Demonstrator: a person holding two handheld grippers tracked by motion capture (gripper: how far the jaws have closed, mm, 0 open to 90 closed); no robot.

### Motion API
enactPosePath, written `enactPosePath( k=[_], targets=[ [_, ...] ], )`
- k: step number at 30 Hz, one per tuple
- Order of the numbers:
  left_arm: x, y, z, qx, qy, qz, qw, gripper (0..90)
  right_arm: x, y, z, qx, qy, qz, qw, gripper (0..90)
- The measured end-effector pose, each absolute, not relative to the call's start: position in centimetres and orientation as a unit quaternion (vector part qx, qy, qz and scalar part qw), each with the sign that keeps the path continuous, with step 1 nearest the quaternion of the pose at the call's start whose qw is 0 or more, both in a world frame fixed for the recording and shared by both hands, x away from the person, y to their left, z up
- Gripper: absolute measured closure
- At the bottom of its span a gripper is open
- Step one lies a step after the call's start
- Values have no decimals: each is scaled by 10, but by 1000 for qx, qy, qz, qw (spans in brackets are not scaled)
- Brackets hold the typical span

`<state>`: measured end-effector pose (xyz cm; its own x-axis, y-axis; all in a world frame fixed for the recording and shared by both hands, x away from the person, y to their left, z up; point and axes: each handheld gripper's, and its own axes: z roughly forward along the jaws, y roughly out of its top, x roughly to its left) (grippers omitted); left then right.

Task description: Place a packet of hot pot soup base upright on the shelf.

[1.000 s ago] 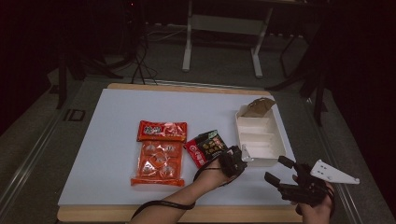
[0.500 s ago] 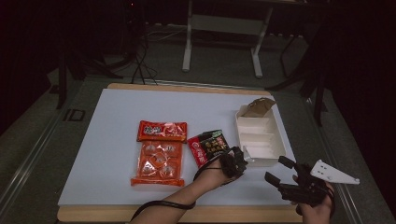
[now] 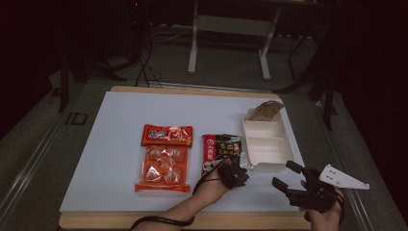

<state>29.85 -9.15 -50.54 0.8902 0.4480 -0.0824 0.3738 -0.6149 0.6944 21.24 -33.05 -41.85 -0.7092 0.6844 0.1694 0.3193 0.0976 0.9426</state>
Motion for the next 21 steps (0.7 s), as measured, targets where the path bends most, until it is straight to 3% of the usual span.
enactPosePath(
  k=[7,21],
  targets=[
    [303,-61,-489,875,253,29,413,900,213,-327,-419,344,727,572,164,152],
    [316,-9,-469,850,285,53,439,900,216,-321,-420,322,731,578,170,163]
  ],
)
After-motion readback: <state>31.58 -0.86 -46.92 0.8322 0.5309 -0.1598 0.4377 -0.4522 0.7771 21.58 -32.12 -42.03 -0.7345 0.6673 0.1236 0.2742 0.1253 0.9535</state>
